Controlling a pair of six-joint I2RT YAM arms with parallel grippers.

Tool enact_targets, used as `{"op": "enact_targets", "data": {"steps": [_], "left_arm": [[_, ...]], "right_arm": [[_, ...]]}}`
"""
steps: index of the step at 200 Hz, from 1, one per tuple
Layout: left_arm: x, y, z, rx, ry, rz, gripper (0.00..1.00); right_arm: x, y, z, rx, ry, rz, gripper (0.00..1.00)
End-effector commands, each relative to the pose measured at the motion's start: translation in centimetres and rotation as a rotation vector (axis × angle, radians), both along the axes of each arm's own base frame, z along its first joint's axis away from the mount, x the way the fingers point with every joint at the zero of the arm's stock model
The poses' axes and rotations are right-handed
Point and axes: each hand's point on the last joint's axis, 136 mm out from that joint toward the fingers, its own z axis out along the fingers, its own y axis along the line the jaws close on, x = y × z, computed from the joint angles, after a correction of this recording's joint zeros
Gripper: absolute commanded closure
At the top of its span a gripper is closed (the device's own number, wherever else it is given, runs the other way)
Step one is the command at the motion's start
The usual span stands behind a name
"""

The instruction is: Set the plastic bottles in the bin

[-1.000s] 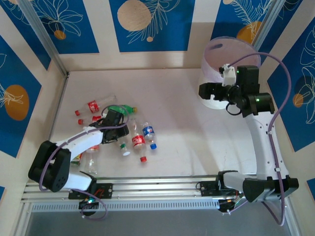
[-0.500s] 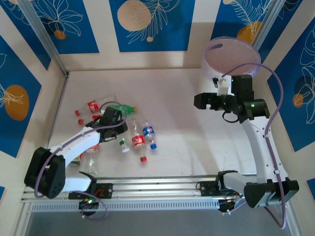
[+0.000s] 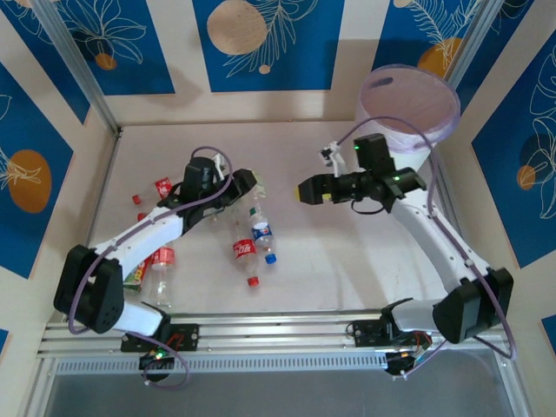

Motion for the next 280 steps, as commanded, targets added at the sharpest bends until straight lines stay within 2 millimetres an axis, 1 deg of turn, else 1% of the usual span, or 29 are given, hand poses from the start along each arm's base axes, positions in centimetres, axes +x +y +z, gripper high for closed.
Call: {"op": "enact_targets", "data": {"steps": [1,28,49,76,94,108,131,157,170,187,227,246,260,280], "left_arm": [[-0.1,-3.2,4.6,-0.182,-0.072,-0.09,0.41],[-0.4,-4.0,4.9,-0.202,-0.079,-0.092,0.41],[-0.5,-4.5,5.1,-0.218,-0.077,-0.09,0.41],[-0.6,-5.0,4.7,-0.225,-0.069,-0.089,0.41],[-0.6,-5.3,4.7,-0.236,-0.067,-0.088,0.41],[-0.6,-5.5,4.5,-0.237,-0.063,-0.088,0.41],[-0.6,-5.4,4.1,-0.233,-0.056,-0.084,0.41],[-0.7,-5.6,4.1,-0.242,-0.055,-0.086,0.41],[-0.7,-5.7,4.0,-0.244,-0.053,-0.086,0.39],[-0.7,-5.7,3.8,-0.244,-0.051,-0.088,0.32],[-0.7,-5.2,3.9,-0.246,-0.061,-0.08,0.07],[-0.6,-3.9,4.2,-0.235,-0.072,-0.061,0.03],[-0.6,-2.3,4.2,-0.21,-0.076,-0.035,0.02],[-1.1,0.2,3.7,-0.16,-0.069,0.002,0.01]], "right_arm": [[0.1,2.6,-0.6,0.065,0.044,0.052,0.13],[0.6,4.7,-2.5,0.019,0.06,0.071,0.14],[1.3,5.6,-3.8,-0.002,0.074,0.06,0.15],[2.2,6.6,-4.7,0.009,0.086,0.042,0.16],[2.4,7.5,-5.2,0.008,0.087,0.045,0.21],[2.6,7.8,-5.6,0.004,0.089,0.04,0.25],[3.0,7.5,-5.9,-0.015,0.081,0.016,0.34],[3.2,7.2,-6.0,-0.027,0.066,0.0,0.46],[3.3,7.1,-6.1,-0.028,0.066,-0.003,0.5],[3.3,7.0,-6.0,-0.029,0.06,-0.004,0.51],[3.5,6.2,-5.3,-0.05,0.032,-0.012,0.53],[3.6,5.5,-4.5,-0.07,0.012,-0.017,0.54],[3.7,4.6,-3.8,-0.096,-0.01,-0.028,0.55],[3.9,3.1,-2.0,-0.135,-0.055,-0.051,0.55]]}}
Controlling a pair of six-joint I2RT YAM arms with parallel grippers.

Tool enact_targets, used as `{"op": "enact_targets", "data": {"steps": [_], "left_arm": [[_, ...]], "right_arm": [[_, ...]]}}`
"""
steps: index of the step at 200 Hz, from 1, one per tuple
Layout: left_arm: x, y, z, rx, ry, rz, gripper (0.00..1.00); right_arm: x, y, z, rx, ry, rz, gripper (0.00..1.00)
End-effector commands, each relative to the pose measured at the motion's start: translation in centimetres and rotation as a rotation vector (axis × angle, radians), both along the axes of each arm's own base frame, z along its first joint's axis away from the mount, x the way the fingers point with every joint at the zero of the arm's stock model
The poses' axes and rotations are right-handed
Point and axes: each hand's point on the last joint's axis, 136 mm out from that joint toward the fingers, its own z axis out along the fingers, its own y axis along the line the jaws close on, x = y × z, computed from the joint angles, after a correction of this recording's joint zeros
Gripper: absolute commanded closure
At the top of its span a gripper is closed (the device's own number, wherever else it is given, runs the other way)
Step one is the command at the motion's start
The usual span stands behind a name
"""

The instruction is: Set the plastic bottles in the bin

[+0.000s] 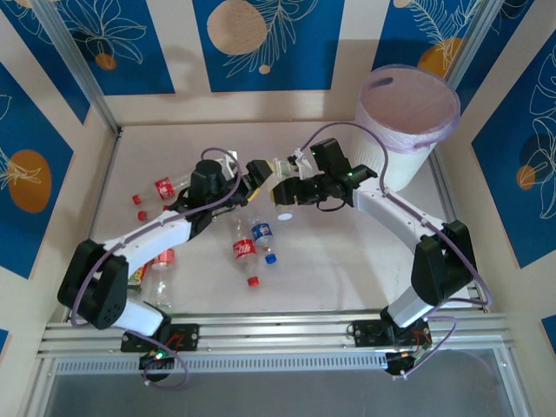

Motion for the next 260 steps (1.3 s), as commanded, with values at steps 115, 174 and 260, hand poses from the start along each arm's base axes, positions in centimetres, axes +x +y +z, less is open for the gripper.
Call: {"op": "enact_targets", "data": {"steps": [115,174,260], "left_arm": [[-8.3,11.5,-7.0,0.595,0.169,0.051,0.06],[-10.8,11.5,-10.5,0.655,0.251,0.017,0.1],[-12.7,11.4,-13.2,0.698,0.312,-0.003,0.15]], "right_arm": [[8.5,-18.8,18.9,-0.277,-0.503,-0.451,0.55],[14.4,-28.5,19.8,-0.428,-0.5,-0.698,0.55],[20.4,-35.3,12.7,-0.528,-0.324,-0.782,0.57]]}}
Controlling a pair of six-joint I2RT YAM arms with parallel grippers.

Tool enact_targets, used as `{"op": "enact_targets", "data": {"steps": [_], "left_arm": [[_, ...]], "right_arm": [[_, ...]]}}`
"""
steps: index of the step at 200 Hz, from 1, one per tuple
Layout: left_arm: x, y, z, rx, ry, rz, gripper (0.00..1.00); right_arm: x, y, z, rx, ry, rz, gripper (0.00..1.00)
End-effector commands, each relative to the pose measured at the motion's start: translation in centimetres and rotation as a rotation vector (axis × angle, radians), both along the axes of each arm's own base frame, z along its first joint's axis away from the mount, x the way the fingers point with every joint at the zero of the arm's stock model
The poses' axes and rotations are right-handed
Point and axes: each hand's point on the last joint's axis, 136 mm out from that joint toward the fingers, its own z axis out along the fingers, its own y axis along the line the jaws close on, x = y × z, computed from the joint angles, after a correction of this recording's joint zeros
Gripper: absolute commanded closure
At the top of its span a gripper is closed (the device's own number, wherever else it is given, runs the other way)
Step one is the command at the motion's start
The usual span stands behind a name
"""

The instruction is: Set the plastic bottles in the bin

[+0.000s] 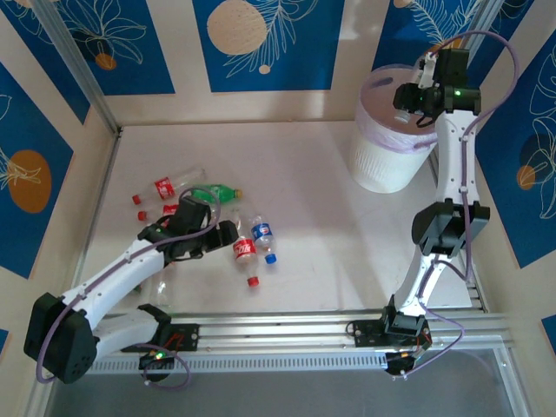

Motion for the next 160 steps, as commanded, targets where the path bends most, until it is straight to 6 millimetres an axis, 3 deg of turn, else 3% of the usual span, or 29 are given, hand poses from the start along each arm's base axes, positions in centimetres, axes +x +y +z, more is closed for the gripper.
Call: {"op": "enact_targets", "data": {"steps": [1,81,160], "left_arm": [[-0.8,0.1,-1.0,0.019,0.024,0.008,0.15],[-1.0,-0.6,-1.9,0.042,0.052,-0.022,0.17],[-1.3,-0.7,-2.6,0.062,0.069,-0.024,0.18]], "right_arm": [[0.1,-1.0,-0.1,-0.028,0.016,-0.014,0.57],[2.8,-2.5,-8.6,-0.005,0.188,-0.016,0.57],[3.7,-2.0,-14.6,0.024,0.297,0.012,0.57]]}}
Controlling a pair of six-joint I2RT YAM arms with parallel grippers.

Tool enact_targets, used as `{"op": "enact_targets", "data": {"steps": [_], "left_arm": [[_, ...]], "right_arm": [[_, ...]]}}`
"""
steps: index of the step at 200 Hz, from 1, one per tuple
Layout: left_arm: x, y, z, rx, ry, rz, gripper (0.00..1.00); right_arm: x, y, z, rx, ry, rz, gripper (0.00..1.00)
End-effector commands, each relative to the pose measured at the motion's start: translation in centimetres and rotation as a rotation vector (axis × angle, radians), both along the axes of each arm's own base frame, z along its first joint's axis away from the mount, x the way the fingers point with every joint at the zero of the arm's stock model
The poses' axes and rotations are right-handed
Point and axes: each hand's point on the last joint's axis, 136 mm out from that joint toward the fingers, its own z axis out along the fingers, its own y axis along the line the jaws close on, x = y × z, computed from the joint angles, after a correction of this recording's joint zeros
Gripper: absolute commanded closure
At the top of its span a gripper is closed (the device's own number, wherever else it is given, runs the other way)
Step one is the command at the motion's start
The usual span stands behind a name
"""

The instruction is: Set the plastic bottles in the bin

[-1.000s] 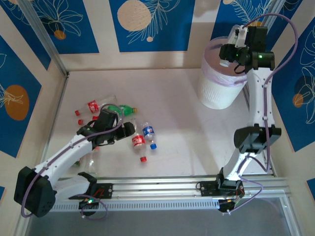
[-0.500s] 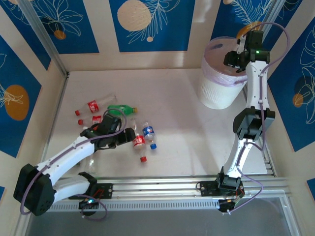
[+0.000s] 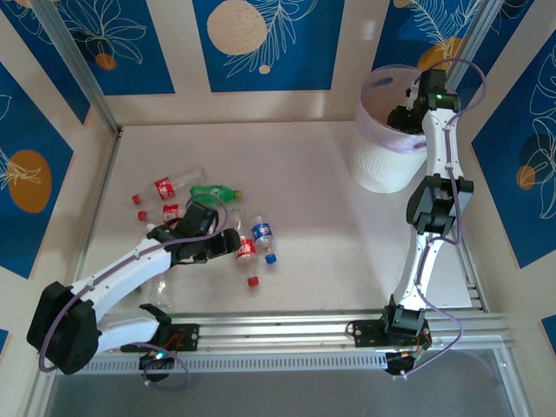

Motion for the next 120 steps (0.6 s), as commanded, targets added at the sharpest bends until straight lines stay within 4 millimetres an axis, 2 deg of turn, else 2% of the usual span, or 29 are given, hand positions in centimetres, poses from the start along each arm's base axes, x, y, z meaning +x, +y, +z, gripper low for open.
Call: {"op": "enact_targets", "data": {"steps": [1,62,120], "left_arm": [[-0.2,-0.1,-0.3,0.017,0.007,0.005,0.18],[-0.4,-0.1,-0.7,0.025,0.017,-0.002,0.17],[-0.5,-0.3,-1.0,0.026,0.021,-0.006,0.16]], "right_arm": [[0.2,0.2,-1.7,0.011,0.033,0.027,0.57],[0.4,0.3,-5.5,0.026,0.1,0.03,0.51],[0.6,0.4,-6.6,0.032,0.112,0.028,0.28]]}}
